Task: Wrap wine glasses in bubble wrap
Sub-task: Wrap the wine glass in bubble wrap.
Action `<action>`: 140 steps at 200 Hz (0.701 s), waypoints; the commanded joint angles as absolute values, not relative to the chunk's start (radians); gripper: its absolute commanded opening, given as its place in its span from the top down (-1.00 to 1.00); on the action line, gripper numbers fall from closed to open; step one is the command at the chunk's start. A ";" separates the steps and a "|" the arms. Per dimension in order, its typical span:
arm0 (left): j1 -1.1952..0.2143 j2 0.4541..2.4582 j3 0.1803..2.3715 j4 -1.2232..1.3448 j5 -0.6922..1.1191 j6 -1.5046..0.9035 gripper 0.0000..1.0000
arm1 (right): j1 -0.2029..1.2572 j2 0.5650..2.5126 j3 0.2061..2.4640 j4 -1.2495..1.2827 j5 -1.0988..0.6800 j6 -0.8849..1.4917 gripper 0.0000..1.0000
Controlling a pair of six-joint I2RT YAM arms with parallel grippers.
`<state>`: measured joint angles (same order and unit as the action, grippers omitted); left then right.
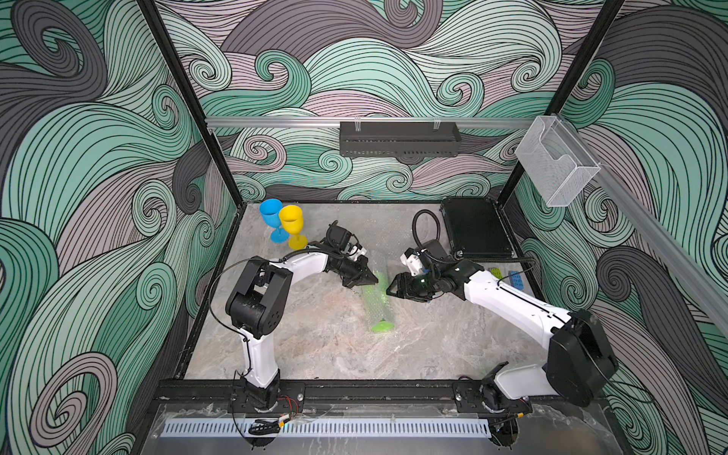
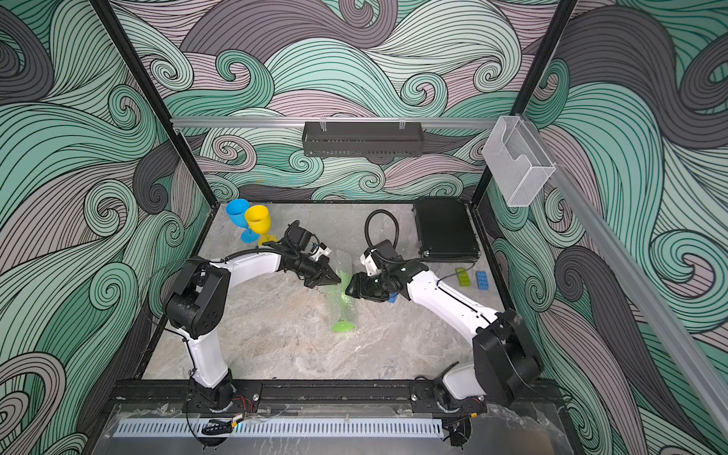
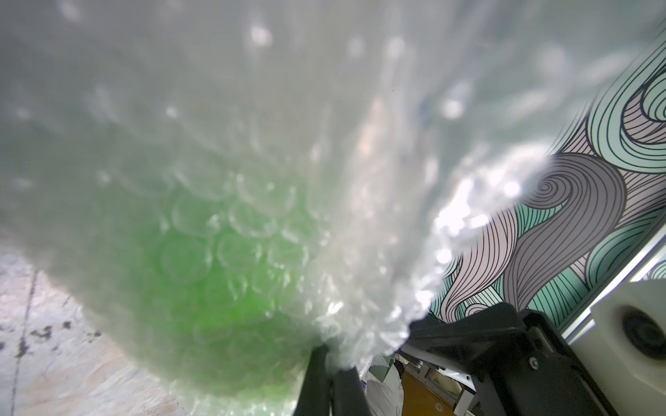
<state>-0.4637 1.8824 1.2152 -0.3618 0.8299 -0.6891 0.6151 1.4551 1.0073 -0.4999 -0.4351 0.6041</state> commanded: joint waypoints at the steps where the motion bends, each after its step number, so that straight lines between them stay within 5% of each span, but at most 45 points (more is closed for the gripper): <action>1: -0.477 1.926 1.207 -0.422 0.741 -0.670 0.88 | 0.637 1.521 1.053 -0.495 -0.465 0.616 -0.09; 54: -0.481 1.927 1.207 -0.423 0.742 -0.668 0.77 | 0.643 1.593 1.056 -0.476 -0.463 0.599 0.29; 98: -0.484 1.923 1.206 -0.424 0.742 -0.667 0.65 | 0.637 1.600 1.014 -0.465 -0.466 0.592 0.87; 140: -0.485 1.924 1.208 -0.425 0.741 -0.664 0.55 | 0.632 1.596 1.023 -0.488 -0.471 0.579 0.69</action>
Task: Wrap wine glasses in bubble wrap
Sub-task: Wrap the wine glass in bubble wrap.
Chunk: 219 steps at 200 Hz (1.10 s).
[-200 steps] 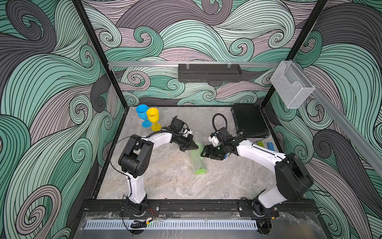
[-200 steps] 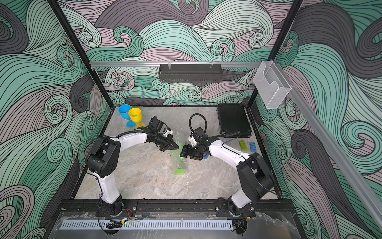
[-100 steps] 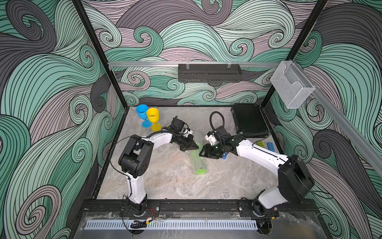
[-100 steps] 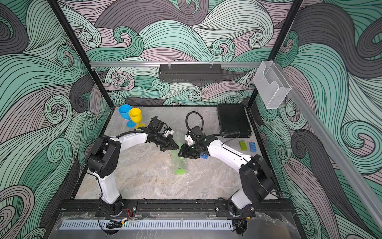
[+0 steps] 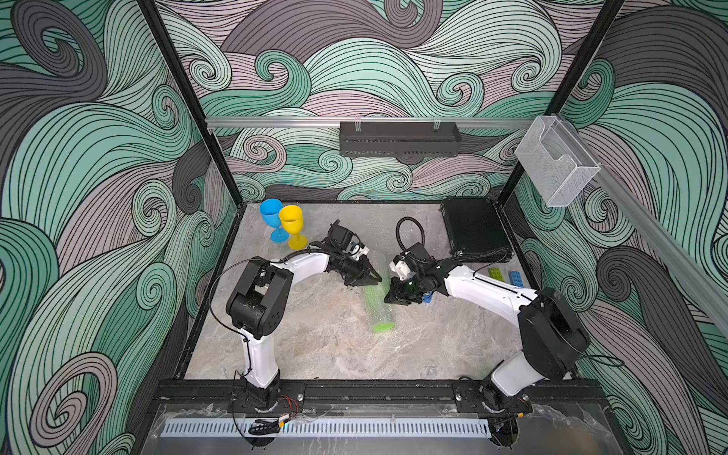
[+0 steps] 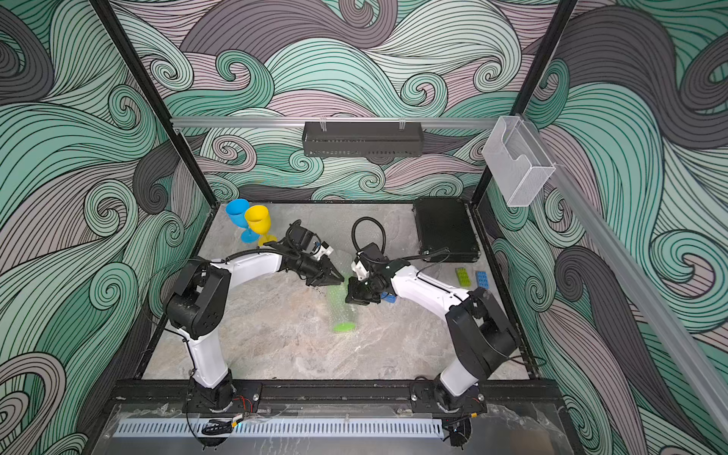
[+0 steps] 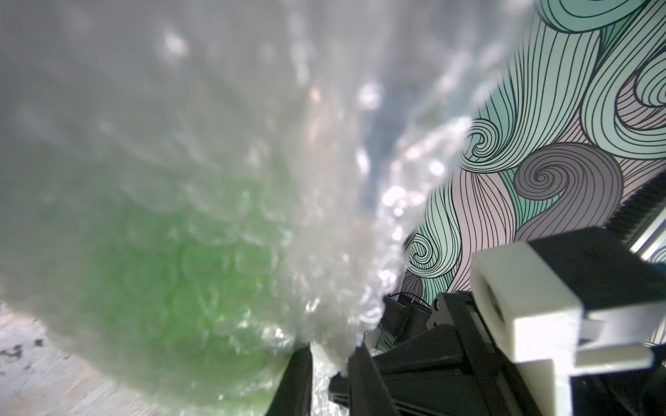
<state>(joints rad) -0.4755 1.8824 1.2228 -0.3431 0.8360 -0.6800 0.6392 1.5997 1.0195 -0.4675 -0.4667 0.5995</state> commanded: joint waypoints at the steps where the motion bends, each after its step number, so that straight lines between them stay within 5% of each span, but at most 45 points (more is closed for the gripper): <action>1: -0.485 1.924 1.208 -0.426 0.741 -0.664 0.55 | 0.632 1.595 1.026 -0.489 -0.469 0.577 0.69; 52: -0.485 1.916 1.203 -0.425 0.739 -0.663 0.50 | 0.621 1.598 1.117 -0.541 -0.440 0.520 0.20; 91: -0.485 1.915 1.201 -0.425 0.735 -0.661 0.48 | 0.609 1.660 1.179 -0.541 -0.446 0.501 0.15; 151: -0.486 1.906 1.195 -0.426 0.735 -0.660 0.47 | 0.603 1.733 1.195 -0.538 -0.463 0.491 0.28; 201: -0.487 1.902 1.191 -0.426 0.735 -0.662 0.46 | 0.590 1.731 1.154 -0.504 -0.480 0.495 0.99; 219: -0.488 1.895 1.189 -0.420 0.737 -0.667 0.46 | 0.586 1.736 1.131 -0.484 -0.486 0.497 1.00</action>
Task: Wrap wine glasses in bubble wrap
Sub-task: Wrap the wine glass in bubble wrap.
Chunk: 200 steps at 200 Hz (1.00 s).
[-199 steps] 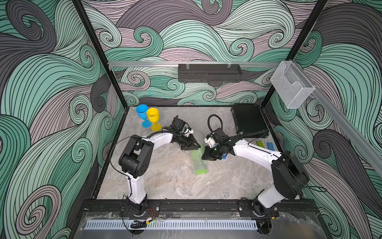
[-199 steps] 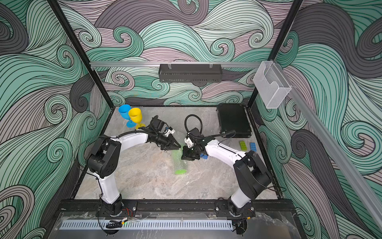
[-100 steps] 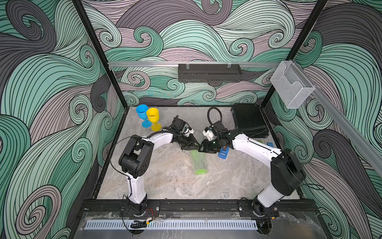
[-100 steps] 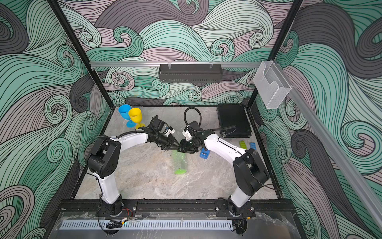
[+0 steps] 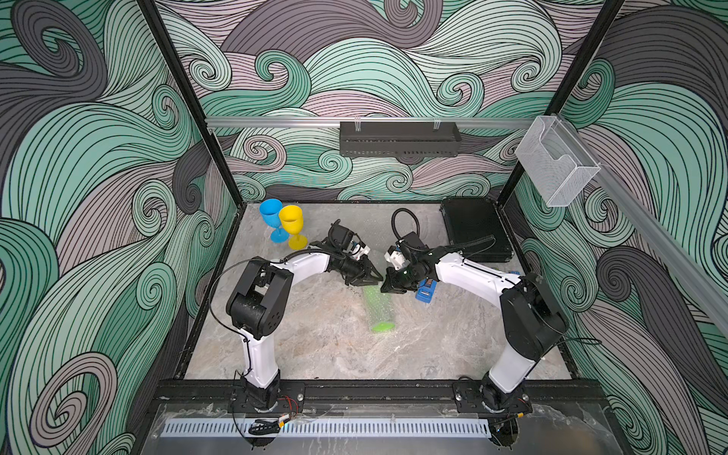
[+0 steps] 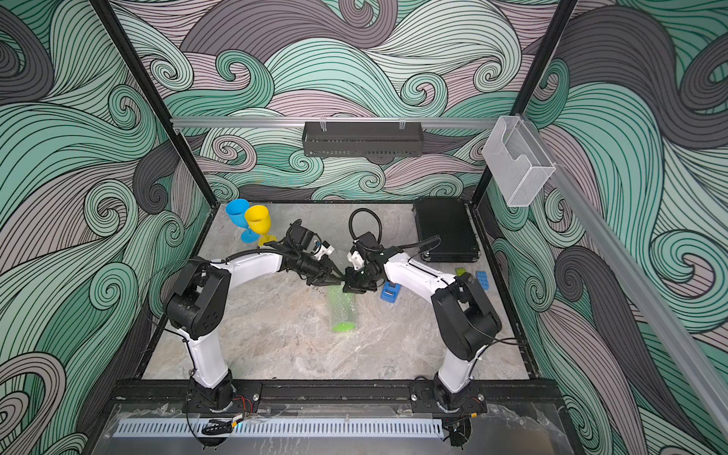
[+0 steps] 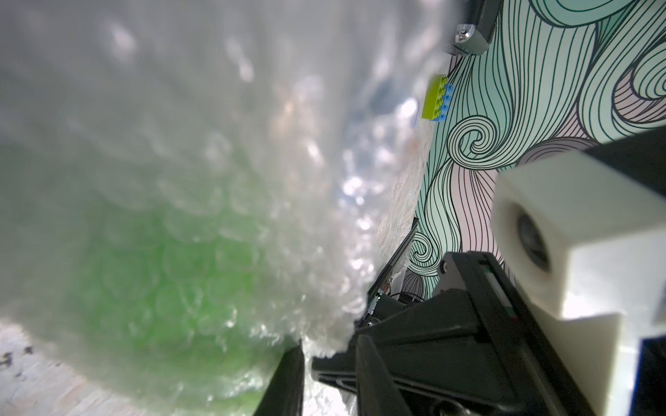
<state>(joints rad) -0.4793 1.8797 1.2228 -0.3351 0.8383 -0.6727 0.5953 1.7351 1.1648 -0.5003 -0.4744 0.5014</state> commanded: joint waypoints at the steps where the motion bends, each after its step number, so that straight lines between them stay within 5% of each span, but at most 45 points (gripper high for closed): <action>1: -0.487 1.895 1.190 -0.419 0.737 -0.667 0.46 | 0.587 1.737 1.130 -0.484 -0.487 0.498 1.00; 45: -0.488 1.848 1.213 -0.434 0.754 -0.668 0.35 | 0.584 1.756 1.097 -0.439 -0.508 0.521 1.00; 158: -0.467 1.619 1.139 -0.491 0.718 -0.625 -0.58 | 0.577 1.758 1.082 -0.394 -0.539 0.568 1.00; 200: -0.464 1.695 1.123 -0.459 0.643 -0.600 -0.72 | 0.579 1.758 1.078 -0.382 -0.547 0.578 1.00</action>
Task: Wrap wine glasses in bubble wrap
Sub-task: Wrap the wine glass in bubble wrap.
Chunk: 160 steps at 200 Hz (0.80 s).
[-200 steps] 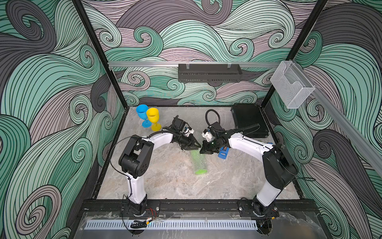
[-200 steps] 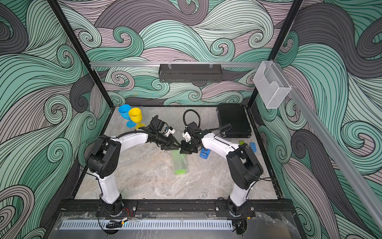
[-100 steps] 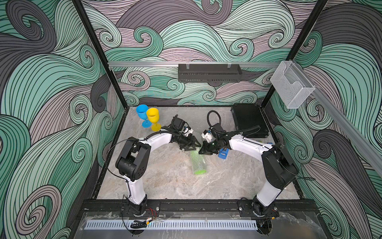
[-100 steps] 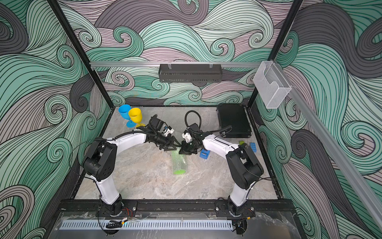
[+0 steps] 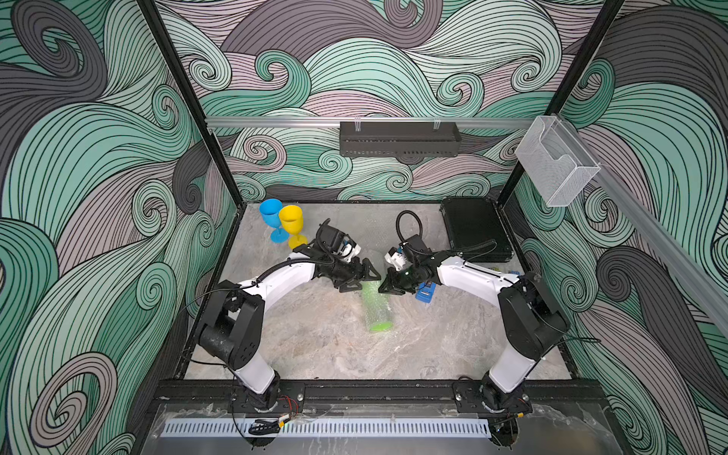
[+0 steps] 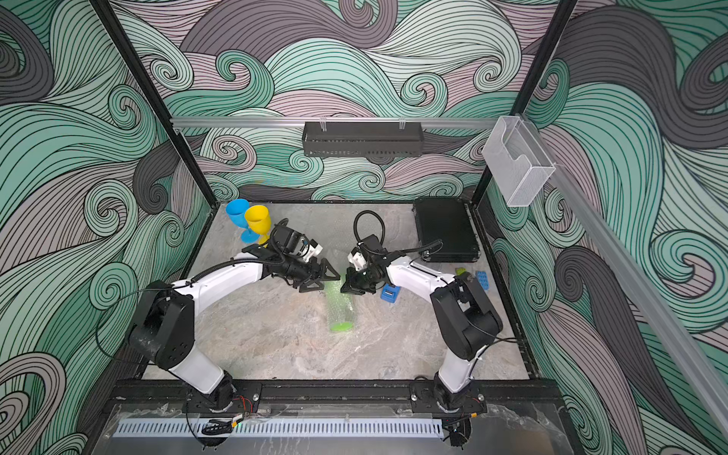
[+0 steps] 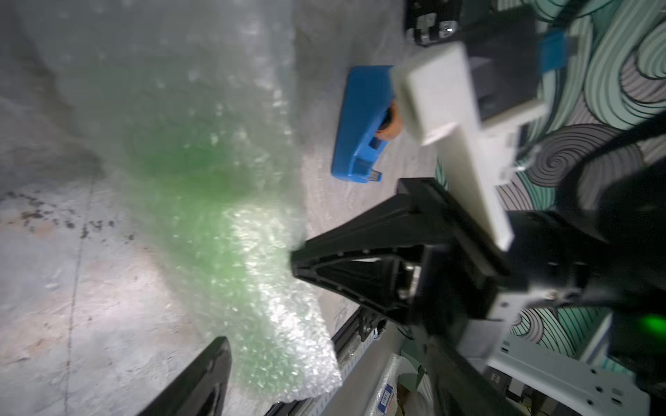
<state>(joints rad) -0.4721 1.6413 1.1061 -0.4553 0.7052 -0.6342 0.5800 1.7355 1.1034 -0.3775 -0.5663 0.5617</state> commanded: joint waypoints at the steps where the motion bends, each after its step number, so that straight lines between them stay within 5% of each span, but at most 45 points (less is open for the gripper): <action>1: -0.465 1.698 1.124 -0.459 0.643 -0.600 -0.72 | 0.579 1.758 1.077 -0.380 -0.546 0.578 1.00; 79: -0.452 1.889 1.256 -0.508 0.616 -0.597 -0.69 | 0.578 1.758 1.068 -0.383 -0.554 0.573 1.00; 160: -0.462 1.945 1.245 -0.543 0.562 -0.550 -0.27 | 0.579 1.720 1.054 -0.391 -0.560 0.579 1.00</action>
<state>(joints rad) -0.4595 1.9095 1.2491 -0.4816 0.6418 -0.5892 0.5785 1.7283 1.0695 -0.3248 -0.5838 0.5831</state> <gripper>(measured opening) 0.656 0.048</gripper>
